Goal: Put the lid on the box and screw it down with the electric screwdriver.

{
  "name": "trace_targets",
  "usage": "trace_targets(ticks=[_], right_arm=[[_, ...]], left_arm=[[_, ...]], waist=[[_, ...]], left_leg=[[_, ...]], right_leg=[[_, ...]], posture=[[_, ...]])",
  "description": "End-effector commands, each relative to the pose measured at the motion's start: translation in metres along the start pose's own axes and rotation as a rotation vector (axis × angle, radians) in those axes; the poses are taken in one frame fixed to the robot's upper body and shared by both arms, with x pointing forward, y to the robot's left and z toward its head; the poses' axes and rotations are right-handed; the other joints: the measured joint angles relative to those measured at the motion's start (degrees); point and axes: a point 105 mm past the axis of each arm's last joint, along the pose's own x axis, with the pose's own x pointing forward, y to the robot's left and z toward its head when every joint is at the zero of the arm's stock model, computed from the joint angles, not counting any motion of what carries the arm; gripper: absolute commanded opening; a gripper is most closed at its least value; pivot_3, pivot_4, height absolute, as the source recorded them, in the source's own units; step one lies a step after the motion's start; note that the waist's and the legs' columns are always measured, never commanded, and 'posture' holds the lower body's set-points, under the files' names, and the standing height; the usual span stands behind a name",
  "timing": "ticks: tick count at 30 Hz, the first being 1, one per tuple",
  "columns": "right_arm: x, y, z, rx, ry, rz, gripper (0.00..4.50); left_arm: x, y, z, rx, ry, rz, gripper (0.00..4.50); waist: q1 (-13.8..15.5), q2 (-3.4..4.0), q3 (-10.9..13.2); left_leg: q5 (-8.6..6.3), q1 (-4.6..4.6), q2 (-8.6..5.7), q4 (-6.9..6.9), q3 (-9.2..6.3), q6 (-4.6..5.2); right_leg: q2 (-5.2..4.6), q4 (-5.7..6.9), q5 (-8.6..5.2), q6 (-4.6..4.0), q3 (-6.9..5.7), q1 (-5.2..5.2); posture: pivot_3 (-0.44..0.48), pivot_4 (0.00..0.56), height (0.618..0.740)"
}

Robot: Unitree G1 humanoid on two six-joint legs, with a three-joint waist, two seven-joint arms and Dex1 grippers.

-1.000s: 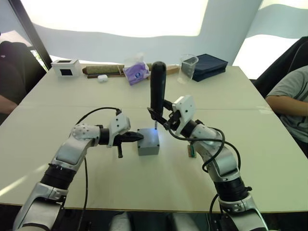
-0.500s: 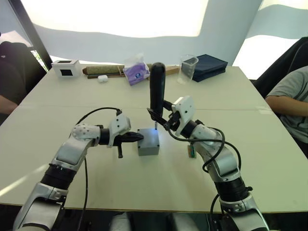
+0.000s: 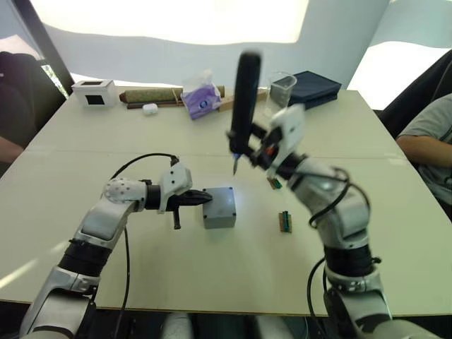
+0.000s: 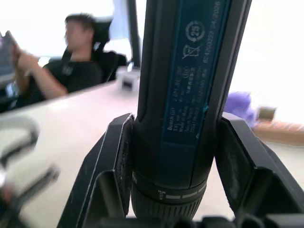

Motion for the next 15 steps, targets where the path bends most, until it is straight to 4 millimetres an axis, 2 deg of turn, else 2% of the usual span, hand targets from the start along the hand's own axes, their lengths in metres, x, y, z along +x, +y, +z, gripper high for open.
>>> trace_targets(ticks=[1, 4, 8, 11, 15], right_arm=[[-0.013, -0.017, 0.027, 0.076, 0.001, -0.073, 1.91], [-0.029, -0.038, 0.008, 0.084, 0.231, -0.165, 1.91], [-0.054, -0.070, -0.008, -0.032, 0.480, -0.329, 1.91], [-0.069, -0.084, -0.012, 0.034, 0.578, -0.393, 1.91], [-0.103, -0.106, -0.035, 0.051, 0.872, -0.434, 1.91]], left_arm=[[-0.006, -0.001, 0.019, 0.015, -0.045, -0.004, 0.00], [-0.013, -0.003, 0.033, 0.048, -0.069, -0.016, 0.00], [-0.022, -0.006, 0.048, 0.057, -0.103, -0.030, 0.00], [-0.027, -0.009, 0.052, 0.076, -0.101, -0.044, 0.00], [-0.036, -0.016, 0.062, 0.106, -0.102, -0.079, 0.00]], waist=[[0.0, 0.00, 0.0], [-0.2, 0.01, 0.1], [-0.3, 0.40, 0.5], [-0.4, 0.51, 0.7], [-0.3, 0.55, 1.0]], left_leg=[[0.00, -0.07, 0.03, -0.03, -0.01, 0.00], [0.00, -0.11, 0.03, -0.26, 0.05, 0.00], [0.02, -0.49, 0.01, -0.18, 0.14, -0.02], [0.03, -0.56, 0.00, -0.15, 0.14, -0.02], [0.03, -0.65, 0.02, -0.16, 0.20, -0.03]], right_leg=[[0.04, -0.03, -0.01, -0.01, 0.00, -0.06], [0.06, -0.24, -0.03, -0.04, 0.03, -0.14], [0.04, -0.21, -0.03, -0.03, 0.09, -0.55], [0.08, -0.20, -0.03, -0.03, 0.10, -0.63], [0.17, -0.19, -0.03, -0.03, 0.11, -0.71]], posture=[[0.000, 0.150, 0.740], [0.000, 0.150, 0.740], [0.000, 0.150, 0.740], [0.000, 0.150, 0.740], [0.000, 0.150, 0.740]])
